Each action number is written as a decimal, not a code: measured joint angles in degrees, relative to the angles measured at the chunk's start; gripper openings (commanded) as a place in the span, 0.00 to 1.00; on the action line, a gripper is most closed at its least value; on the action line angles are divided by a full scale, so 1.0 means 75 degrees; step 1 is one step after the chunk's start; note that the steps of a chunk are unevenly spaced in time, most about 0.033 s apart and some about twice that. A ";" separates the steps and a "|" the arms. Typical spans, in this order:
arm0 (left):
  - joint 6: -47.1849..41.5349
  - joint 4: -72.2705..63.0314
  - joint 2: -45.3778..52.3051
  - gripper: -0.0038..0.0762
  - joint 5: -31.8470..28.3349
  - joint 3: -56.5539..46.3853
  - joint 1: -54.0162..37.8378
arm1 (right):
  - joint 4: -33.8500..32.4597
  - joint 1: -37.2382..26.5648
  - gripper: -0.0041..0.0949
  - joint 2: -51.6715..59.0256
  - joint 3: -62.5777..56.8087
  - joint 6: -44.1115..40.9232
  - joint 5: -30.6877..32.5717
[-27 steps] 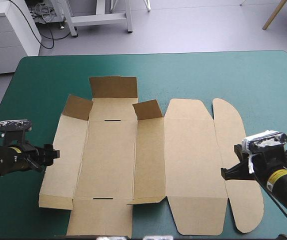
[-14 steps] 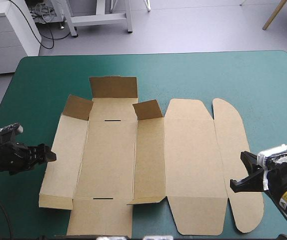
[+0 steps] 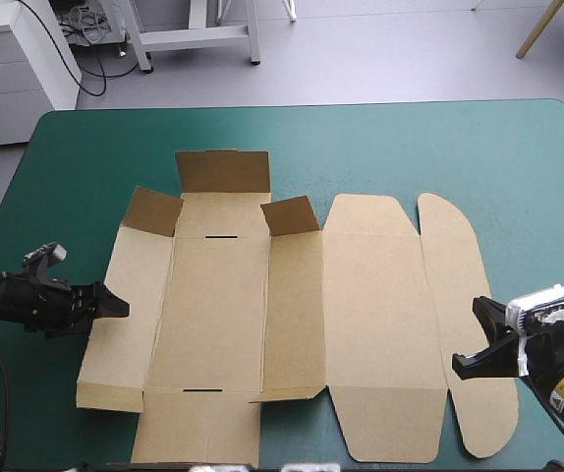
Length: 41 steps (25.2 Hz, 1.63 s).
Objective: Fold the box
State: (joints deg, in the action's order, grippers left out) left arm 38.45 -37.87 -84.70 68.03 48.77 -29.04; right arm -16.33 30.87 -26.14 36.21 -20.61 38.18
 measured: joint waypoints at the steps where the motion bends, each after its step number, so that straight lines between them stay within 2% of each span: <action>1: 0.0031 -0.0014 -0.0058 0.78 0.0000 0.0000 0.0088 | 0.0000 0.0000 0.03 0.0000 0.0000 0.0016 0.0000; 12: 0.0090 0.0039 -0.0169 0.77 0.0009 0.0010 0.1638 | 0.0000 0.0000 0.03 0.0000 0.0000 0.0278 -0.0006; 15: 0.0061 0.0031 -0.0176 0.72 0.0009 0.0010 0.1667 | 0.0000 0.0000 0.03 0.0000 0.0000 0.0382 -0.0006; 18: 0.0029 0.0025 -0.0176 0.58 0.0009 0.0010 0.1667 | 0.0000 0.0000 0.03 0.0000 0.0000 0.0427 -0.0006; 19: 0.0015 0.0025 -0.0176 0.42 0.0009 0.0010 0.1667 | 0.0000 0.0000 0.03 0.0000 0.0000 0.0445 -0.0006; 20: 0.0014 0.0025 -0.0183 0.34 0.0009 0.0010 0.1667 | 0.0000 0.0000 0.03 0.0000 0.0000 0.0462 -0.0006; 21: 0.0005 0.0025 -0.0183 0.13 0.0009 0.0010 0.1667 | 0.0000 0.0000 0.03 0.0000 0.0000 0.0462 -0.0006; 22: 0.0005 0.0034 -0.0183 0.03 0.0009 0.0010 0.1667 | 0.0000 0.0000 0.03 0.0000 0.0000 0.0462 -0.0006; 31: -0.0017 0.0284 -0.0190 0.04 0.0076 0.0361 0.1721 | 0.0014 0.0000 0.03 0.0000 0.0000 0.0462 -0.0006; 41: -0.0725 0.3741 -0.0889 0.04 0.0322 0.4196 0.3670 | 0.0020 0.0000 0.03 0.0000 0.0000 0.0480 -0.0006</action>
State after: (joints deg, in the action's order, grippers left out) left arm 33.02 -9.81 -91.37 70.44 80.24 -1.52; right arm -16.18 30.87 -26.14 36.21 -17.01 38.13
